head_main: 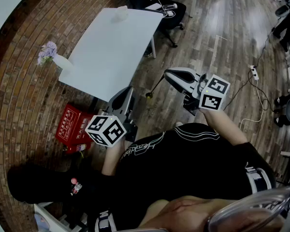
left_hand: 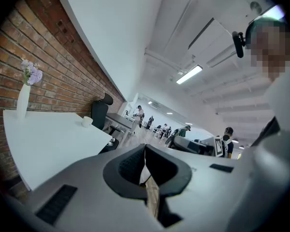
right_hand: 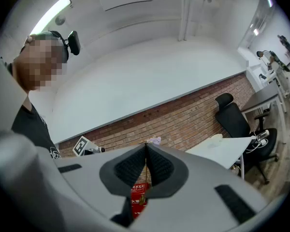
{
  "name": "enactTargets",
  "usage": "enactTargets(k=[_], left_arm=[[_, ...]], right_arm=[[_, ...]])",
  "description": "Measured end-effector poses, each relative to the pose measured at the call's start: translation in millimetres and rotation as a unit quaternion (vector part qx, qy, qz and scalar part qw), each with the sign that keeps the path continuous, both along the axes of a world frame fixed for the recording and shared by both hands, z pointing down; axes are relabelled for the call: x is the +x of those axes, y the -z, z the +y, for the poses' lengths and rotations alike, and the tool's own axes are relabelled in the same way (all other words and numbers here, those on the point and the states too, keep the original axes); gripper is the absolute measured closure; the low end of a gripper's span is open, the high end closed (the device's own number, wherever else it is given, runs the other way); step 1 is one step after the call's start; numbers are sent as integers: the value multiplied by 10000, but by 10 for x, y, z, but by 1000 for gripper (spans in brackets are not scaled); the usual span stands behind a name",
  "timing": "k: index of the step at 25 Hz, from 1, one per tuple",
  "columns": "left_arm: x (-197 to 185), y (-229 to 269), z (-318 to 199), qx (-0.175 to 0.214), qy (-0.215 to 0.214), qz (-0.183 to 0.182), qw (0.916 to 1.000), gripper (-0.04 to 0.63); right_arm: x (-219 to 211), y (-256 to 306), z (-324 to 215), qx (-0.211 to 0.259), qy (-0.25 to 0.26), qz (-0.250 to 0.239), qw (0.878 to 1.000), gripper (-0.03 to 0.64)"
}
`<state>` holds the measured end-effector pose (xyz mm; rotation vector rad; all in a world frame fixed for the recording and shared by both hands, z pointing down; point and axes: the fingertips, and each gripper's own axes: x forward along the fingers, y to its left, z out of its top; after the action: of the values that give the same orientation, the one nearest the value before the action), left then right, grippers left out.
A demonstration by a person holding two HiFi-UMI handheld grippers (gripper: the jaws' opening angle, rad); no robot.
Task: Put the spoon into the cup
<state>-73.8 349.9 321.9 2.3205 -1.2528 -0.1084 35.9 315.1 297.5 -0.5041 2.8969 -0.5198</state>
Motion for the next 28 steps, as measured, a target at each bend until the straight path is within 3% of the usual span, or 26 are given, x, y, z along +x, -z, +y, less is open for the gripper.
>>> enactTargets(k=[14,28], left_arm=[[70,-15,-155,-22,42,59,10000,591],[735,95,-612,104,134,-87,9998,591]], right_arm=[[37,-21,-158,-108,77,-13,9999,617],[706,56,-644,-127,195,-207,9995,617]])
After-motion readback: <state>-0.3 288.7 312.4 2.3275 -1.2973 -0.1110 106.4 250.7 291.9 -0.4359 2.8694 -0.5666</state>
